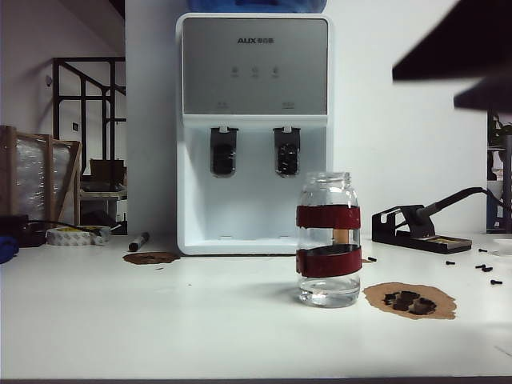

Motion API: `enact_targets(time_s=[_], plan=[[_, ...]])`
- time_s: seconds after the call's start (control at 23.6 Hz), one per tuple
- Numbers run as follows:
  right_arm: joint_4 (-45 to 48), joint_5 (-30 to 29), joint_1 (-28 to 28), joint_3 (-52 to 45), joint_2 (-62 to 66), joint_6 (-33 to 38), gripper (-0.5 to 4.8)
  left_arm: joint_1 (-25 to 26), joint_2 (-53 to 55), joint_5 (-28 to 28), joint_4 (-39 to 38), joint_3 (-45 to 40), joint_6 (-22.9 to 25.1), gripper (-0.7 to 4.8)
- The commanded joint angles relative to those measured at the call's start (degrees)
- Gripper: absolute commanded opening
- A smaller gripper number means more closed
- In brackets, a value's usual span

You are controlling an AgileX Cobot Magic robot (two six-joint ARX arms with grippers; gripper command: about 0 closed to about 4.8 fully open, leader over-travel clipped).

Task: Pick up the water bottle with two loops of red belts, then reach the front water dispenser and gently press the gray-black baffle horizontally to get a little water.

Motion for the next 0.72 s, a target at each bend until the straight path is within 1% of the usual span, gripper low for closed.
enact_targets(time_s=[0.04,0.17,0.25,0.34,0.42,0.51,0.59,0.72], plan=[[4.46,-1.64,0.17,-4.70,-0.07,-1.79,4.79,0.00,0.24,0.09,1.31,0.26,-4.31,-0.02],[4.02,-2.89,0.04,-5.35,0.02,-2.05,4.79,0.00,0.17,-0.17,3.43,0.26,-4.31,-0.02],[4.57,-2.38,0.02,-5.35,-0.02,-2.10,4.79,0.00,0.17,-0.22,5.70,0.26,-4.39,-0.01],[7.08,-2.36,0.02,-5.33,-0.02,-2.10,4.79,0.00,0.17,-0.24,7.41,0.26,-4.72,-0.02],[11.41,-3.10,0.02,-5.33,0.00,-1.55,4.79,0.00,0.17,-1.44,7.80,0.26,-4.74,-0.01],[12.72,-2.75,-0.11,-5.33,0.04,-1.73,4.79,0.00,0.17,-2.32,7.78,0.26,-4.74,-0.02],[11.98,-2.89,-0.98,-5.33,0.09,-1.64,4.79,0.02,0.17,-2.95,7.78,0.26,-4.74,-0.02],[12.37,-5.03,-4.07,-5.33,1.84,-1.66,4.79,0.02,0.17,-2.95,7.72,0.26,-4.74,-0.01]])
